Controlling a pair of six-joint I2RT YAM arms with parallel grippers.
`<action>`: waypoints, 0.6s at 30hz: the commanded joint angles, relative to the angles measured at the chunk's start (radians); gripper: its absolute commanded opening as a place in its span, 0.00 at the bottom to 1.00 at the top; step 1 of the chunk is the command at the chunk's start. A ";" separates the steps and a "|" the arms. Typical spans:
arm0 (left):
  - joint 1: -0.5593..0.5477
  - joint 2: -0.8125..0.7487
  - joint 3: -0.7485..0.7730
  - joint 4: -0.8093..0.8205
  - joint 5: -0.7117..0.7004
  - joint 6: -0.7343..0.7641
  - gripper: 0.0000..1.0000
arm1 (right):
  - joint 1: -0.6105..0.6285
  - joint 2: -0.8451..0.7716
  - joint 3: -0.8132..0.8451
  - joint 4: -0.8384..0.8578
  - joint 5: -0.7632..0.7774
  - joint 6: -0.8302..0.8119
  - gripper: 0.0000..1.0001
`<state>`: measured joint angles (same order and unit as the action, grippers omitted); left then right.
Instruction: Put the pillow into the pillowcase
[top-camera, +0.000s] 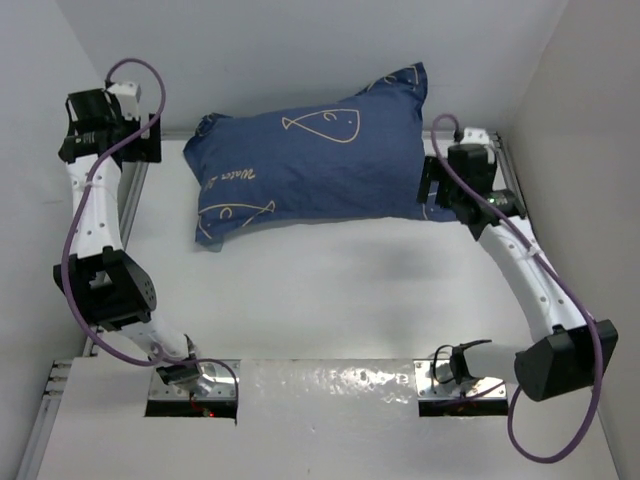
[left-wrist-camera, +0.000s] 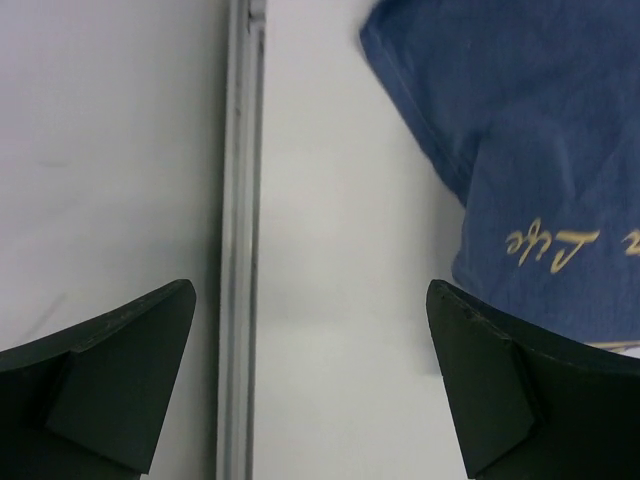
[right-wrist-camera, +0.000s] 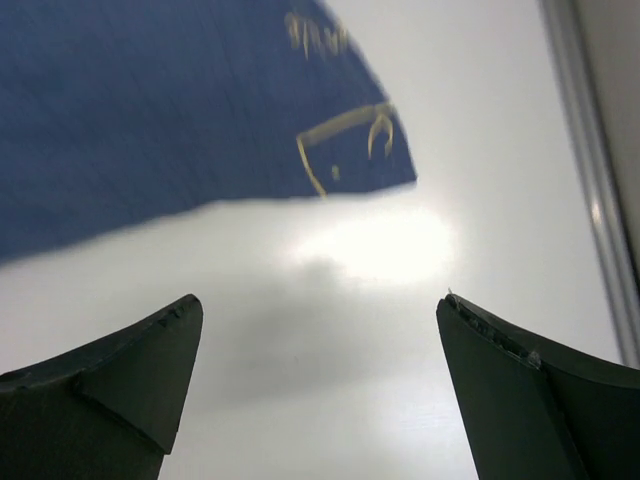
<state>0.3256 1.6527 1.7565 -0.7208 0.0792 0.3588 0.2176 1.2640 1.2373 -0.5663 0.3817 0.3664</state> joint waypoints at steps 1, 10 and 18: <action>0.006 -0.024 -0.096 -0.012 0.017 0.019 1.00 | 0.003 -0.067 -0.192 0.040 0.000 0.093 0.99; 0.009 -0.011 -0.291 0.015 0.083 -0.035 1.00 | 0.003 -0.196 -0.410 0.082 0.140 0.262 0.99; 0.007 0.032 -0.368 0.043 0.076 -0.052 1.00 | 0.002 -0.252 -0.524 0.154 0.175 0.252 0.99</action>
<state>0.3290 1.6836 1.3994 -0.7311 0.1390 0.3260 0.2184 1.0317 0.7235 -0.4721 0.5034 0.5983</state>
